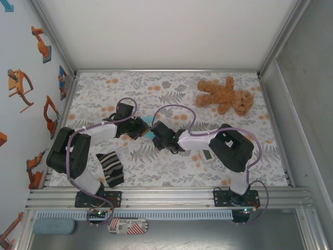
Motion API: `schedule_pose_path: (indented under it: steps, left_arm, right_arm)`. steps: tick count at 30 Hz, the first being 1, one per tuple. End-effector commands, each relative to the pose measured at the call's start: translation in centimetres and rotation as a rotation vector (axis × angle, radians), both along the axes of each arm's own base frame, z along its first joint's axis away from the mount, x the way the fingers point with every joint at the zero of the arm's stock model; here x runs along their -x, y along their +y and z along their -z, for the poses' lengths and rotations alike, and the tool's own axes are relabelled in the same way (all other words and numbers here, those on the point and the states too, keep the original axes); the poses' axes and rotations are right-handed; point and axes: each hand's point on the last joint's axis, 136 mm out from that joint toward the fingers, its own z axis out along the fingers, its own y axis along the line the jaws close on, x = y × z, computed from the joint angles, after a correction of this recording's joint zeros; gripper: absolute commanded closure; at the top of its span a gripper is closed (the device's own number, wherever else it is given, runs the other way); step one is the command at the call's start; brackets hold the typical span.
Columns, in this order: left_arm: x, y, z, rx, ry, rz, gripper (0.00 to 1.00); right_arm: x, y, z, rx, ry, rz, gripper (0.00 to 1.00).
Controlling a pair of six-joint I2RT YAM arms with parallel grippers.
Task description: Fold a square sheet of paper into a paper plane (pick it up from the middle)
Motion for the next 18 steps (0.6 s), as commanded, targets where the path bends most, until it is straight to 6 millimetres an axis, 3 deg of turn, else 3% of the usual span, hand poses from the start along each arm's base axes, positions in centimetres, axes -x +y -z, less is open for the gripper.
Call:
schedule_pose_path:
  steps: [1, 7, 12, 15, 18]
  left_arm:
    - [0.0, 0.1, -0.4, -0.017, 0.007, -0.008, 0.85]
    - [-0.5, 0.9, -1.6, -0.041, -0.022, -0.010, 0.73]
    - [-1.3, 4.1, -3.6, -0.069, -0.084, -0.073, 0.59]
    - [-0.8, 5.9, -3.7, -0.079, -0.102, -0.114, 0.58]
    - [0.2, 6.2, -2.9, -0.064, -0.098, -0.122, 0.58]
  right_arm:
    - [-0.5, 0.1, -0.5, 0.010, -0.026, 0.017, 0.81]
    - [0.0, 0.3, -0.2, -0.005, -0.004, -0.005, 0.89]
    - [0.6, 0.8, 0.0, -0.023, 0.023, -0.027, 0.93]
    - [0.7, 0.9, 0.2, -0.031, 0.037, -0.029, 0.94]
    - [0.8, 1.1, 0.3, -0.044, 0.054, -0.028, 0.95]
